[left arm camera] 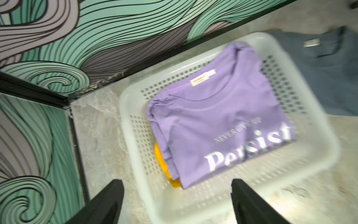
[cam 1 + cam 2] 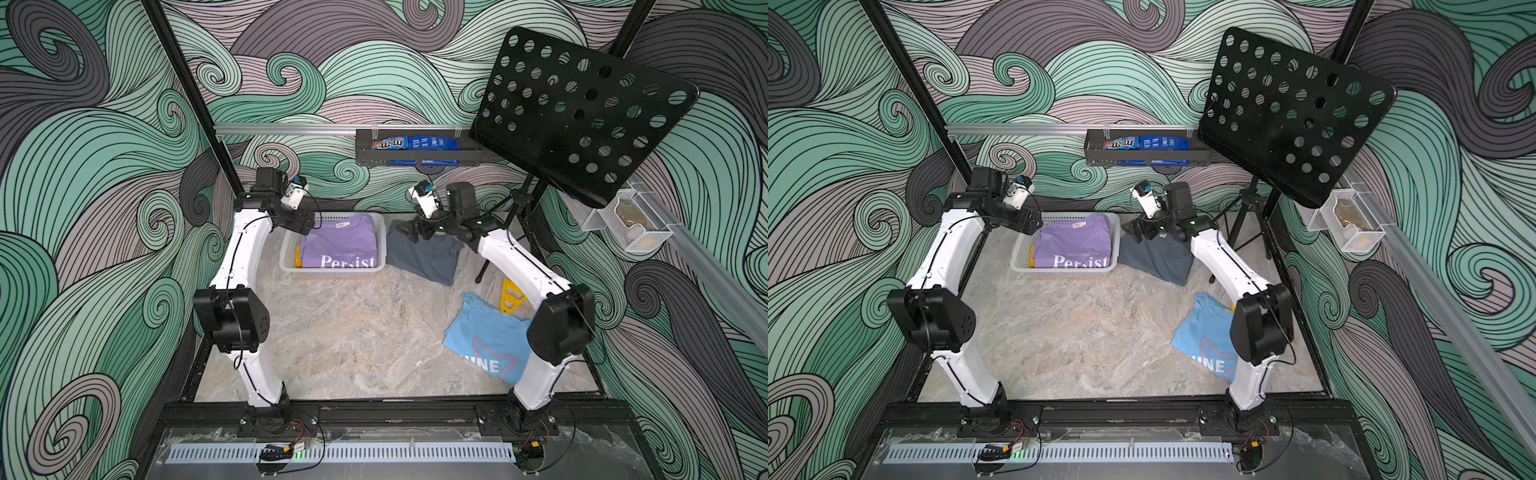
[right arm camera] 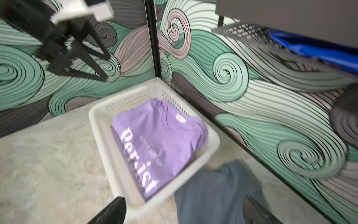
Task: Put the folded t-shirts into the basket
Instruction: Place the T-shirt in the bin, then move the T-shirt to the center of the board.
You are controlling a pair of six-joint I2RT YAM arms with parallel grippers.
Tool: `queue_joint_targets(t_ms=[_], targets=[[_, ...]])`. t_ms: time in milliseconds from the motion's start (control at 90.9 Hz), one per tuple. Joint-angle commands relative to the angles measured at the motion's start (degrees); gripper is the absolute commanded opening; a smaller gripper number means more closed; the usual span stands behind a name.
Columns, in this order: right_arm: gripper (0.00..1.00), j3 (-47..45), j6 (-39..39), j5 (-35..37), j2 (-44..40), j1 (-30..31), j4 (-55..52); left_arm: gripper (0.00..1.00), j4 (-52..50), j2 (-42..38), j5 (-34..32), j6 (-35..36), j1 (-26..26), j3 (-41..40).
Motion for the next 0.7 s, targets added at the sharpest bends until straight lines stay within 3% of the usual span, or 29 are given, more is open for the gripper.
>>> queue_joint_targets(t_ms=[0,176,264,429,583,693], targets=[[0.99,-12.95,-7.42,2.04,-6.19,-4.77,-6.68,0.95,-2.7,-6.68,12.03,0.34,-0.31,-8.46],[0.98,-30.13,-16.34,-0.18,-15.83,-18.87,-12.87,0.98,-3.06,-16.23,17.61,3.54,-1.39,-21.71],[0.97,-37.2,-22.91,3.22,-17.09,-21.89,-14.02,0.97,-2.48,-19.24,18.03,4.2,-2.81,-26.29],[0.9,-46.38,-24.97,7.59,-16.77,-19.54,-10.08,0.97,0.0,-22.64,17.51,3.63,-4.8,-31.05],[0.82,-52.76,-24.76,14.16,-15.58,-12.44,-4.79,0.97,0.08,-23.05,15.11,3.51,-4.84,-31.57],[0.76,-52.69,-22.75,15.16,-12.9,-5.94,-4.37,0.97,0.71,-24.19,12.13,2.33,-4.76,-32.14]])
